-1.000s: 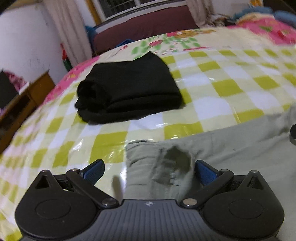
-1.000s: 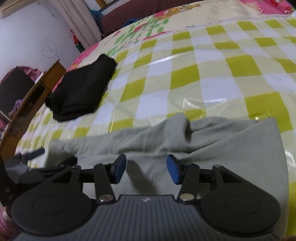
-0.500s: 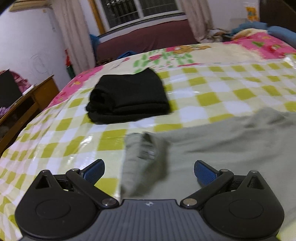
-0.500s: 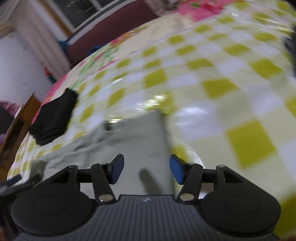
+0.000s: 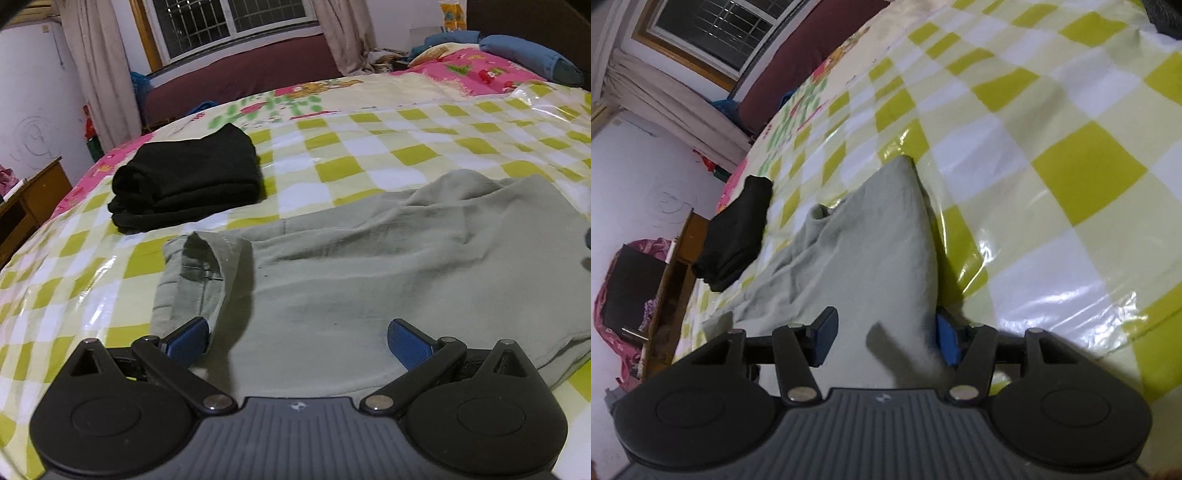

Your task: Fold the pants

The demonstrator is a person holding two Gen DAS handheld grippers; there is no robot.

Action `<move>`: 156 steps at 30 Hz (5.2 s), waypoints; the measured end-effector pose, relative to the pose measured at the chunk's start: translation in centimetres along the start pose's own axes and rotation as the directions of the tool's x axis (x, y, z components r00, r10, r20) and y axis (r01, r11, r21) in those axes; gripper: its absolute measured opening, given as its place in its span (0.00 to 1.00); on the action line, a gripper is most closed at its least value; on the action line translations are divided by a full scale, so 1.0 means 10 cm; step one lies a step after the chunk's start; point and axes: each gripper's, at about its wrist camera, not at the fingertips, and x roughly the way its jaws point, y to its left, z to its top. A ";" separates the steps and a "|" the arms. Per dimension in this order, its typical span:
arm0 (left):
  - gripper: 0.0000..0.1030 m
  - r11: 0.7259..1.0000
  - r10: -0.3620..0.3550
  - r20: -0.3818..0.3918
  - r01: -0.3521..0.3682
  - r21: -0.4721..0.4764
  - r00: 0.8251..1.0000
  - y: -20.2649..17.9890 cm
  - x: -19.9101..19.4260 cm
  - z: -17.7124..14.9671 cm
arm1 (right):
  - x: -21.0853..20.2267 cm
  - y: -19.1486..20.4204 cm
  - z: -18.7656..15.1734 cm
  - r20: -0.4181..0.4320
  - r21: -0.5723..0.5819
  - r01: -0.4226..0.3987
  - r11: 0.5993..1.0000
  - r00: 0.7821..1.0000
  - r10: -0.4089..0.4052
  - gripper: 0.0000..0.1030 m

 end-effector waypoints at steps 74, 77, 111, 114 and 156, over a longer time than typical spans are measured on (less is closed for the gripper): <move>1.00 0.989 -0.031 -0.029 0.035 0.142 0.999 -0.27 0.09 0.15 | -0.10 1.27 0.13 0.003 -0.210 -0.096 0.973 0.995 0.099 0.07; 1.00 0.995 -0.020 -0.039 0.024 0.097 0.999 -0.05 -0.03 0.09 | 0.13 1.64 0.00 -0.051 -0.308 -0.105 0.946 0.994 0.094 0.07; 1.00 0.701 -0.051 -0.063 -0.009 -0.713 0.997 1.79 -0.01 -0.54 | 1.13 3.11 -0.85 -0.192 -0.593 -0.120 0.796 0.981 0.004 0.01; 1.00 0.667 -0.072 -0.040 0.018 -0.745 0.997 1.86 -0.02 -0.59 | 1.20 3.26 -1.03 -0.233 -0.631 -0.162 0.759 0.972 0.014 0.01; 0.54 0.979 -0.170 -0.011 0.167 -0.120 0.985 0.52 -0.46 0.01 | 1.17 2.71 -0.13 -0.273 -0.511 -0.123 0.851 0.962 -0.026 0.05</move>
